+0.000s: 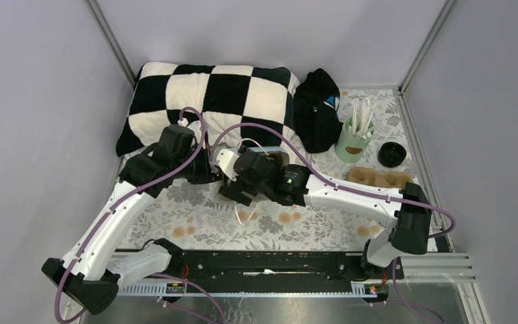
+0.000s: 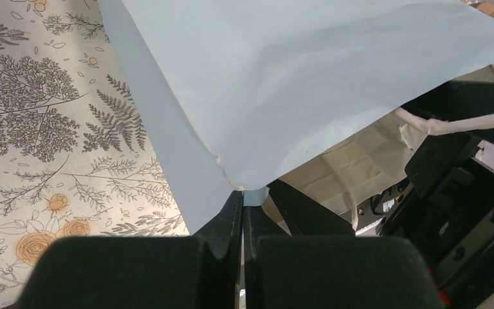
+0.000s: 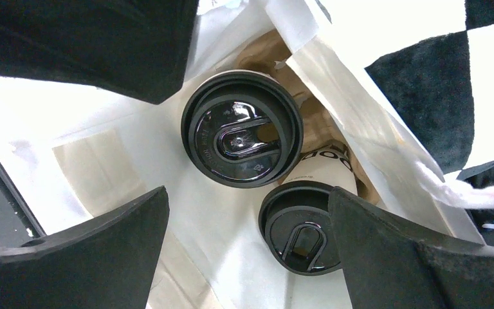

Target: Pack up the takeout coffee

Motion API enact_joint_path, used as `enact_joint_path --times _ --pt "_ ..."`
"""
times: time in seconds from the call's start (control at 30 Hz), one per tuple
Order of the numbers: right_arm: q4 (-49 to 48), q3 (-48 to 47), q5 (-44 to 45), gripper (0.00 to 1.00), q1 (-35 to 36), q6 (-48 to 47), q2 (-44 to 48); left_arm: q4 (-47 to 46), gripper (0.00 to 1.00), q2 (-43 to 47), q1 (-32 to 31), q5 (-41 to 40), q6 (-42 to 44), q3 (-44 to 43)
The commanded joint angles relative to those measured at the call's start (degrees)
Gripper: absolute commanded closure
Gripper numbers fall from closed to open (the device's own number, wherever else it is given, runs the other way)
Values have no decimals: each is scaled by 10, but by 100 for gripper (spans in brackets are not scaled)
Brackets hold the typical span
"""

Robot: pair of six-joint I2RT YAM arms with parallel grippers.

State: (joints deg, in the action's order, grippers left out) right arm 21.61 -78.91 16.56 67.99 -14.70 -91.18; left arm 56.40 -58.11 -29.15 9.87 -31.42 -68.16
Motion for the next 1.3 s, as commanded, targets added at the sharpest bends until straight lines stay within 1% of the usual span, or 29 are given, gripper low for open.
enact_joint_path --times 0.0,0.27,0.67,1.13,1.2,1.27 --pt "9 -22 -13 0 5 9 29 4 100 -5 6 -5 -6 -29" --pt "33 -46 -11 0 5 13 41 12 100 -11 9 -8 -9 -38" --pt "82 -105 3 0 5 30 55 22 100 -16 14 -12 -13 -41" --pt "131 -239 20 0 5 70 70 48 100 -39 16 -22 -27 -72" --pt "137 -259 34 0 5 79 73 50 100 -43 16 -22 -31 -79" --pt "152 -283 78 0 5 98 71 53 100 -47 16 -22 -35 -85"
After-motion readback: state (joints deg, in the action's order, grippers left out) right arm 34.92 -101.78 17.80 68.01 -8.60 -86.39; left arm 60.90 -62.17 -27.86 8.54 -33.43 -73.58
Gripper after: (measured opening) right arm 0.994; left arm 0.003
